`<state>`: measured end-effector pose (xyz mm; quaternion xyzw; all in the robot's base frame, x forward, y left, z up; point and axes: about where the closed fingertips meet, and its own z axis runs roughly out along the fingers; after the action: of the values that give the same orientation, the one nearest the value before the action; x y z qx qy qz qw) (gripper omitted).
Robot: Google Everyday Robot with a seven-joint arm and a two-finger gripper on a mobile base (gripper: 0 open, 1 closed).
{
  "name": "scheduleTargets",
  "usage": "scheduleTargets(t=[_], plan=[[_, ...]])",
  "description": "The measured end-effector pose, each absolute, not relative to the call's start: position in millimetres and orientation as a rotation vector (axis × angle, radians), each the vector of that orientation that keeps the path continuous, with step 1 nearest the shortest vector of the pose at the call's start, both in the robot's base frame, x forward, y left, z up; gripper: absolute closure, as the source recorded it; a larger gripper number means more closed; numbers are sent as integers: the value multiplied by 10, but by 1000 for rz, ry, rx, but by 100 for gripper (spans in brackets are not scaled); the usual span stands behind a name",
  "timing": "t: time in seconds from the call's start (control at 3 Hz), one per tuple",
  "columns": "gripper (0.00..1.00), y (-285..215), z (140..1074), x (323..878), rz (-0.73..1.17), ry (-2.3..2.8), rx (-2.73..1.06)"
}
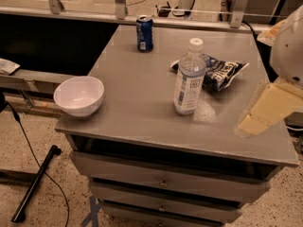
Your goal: Move pepsi can near white bowl
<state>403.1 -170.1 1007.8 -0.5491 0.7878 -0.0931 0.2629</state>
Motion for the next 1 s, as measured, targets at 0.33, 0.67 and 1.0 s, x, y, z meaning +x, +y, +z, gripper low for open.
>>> scheduleTargets(t=[0.33, 0.67, 1.0], plan=[[0, -1701, 10078, 4031, -252, 2131, -1485], [0, -1530, 10140, 4220, -259, 2085, -1540], [0, -1224, 10353, 4636, -257, 2003, -1560]])
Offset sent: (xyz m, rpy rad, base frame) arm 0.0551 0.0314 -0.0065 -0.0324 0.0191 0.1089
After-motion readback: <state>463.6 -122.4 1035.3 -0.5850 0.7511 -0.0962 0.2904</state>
